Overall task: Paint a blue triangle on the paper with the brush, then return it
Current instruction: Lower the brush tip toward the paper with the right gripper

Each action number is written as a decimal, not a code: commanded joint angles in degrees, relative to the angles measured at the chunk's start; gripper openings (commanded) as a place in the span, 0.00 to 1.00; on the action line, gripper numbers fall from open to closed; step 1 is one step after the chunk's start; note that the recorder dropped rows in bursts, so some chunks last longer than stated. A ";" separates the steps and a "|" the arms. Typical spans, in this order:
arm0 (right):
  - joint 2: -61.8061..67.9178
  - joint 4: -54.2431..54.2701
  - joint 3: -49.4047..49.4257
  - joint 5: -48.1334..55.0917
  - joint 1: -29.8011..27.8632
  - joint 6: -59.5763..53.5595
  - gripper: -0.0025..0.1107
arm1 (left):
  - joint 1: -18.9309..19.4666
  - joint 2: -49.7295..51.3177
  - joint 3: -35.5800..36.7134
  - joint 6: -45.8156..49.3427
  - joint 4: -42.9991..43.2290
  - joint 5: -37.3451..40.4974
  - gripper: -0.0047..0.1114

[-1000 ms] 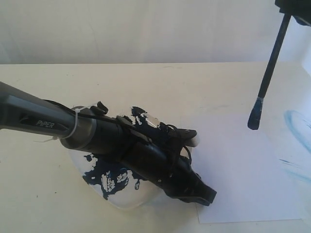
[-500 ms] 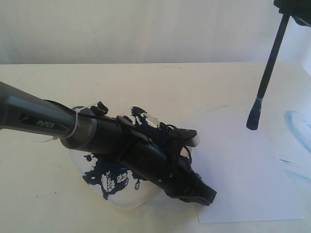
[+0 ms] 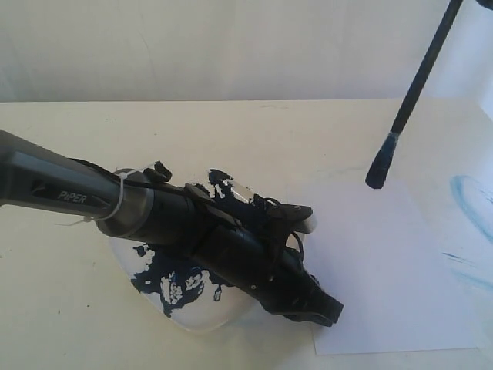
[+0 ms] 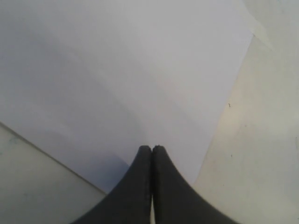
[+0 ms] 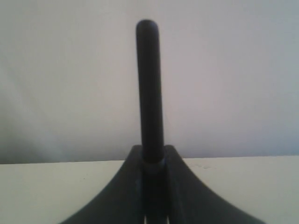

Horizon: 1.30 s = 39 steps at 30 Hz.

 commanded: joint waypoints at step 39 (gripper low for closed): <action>6.32 -155.20 0.50 -49.53 10.35 146.96 0.02 | -0.28 0.27 0.07 -0.07 -0.24 0.66 0.04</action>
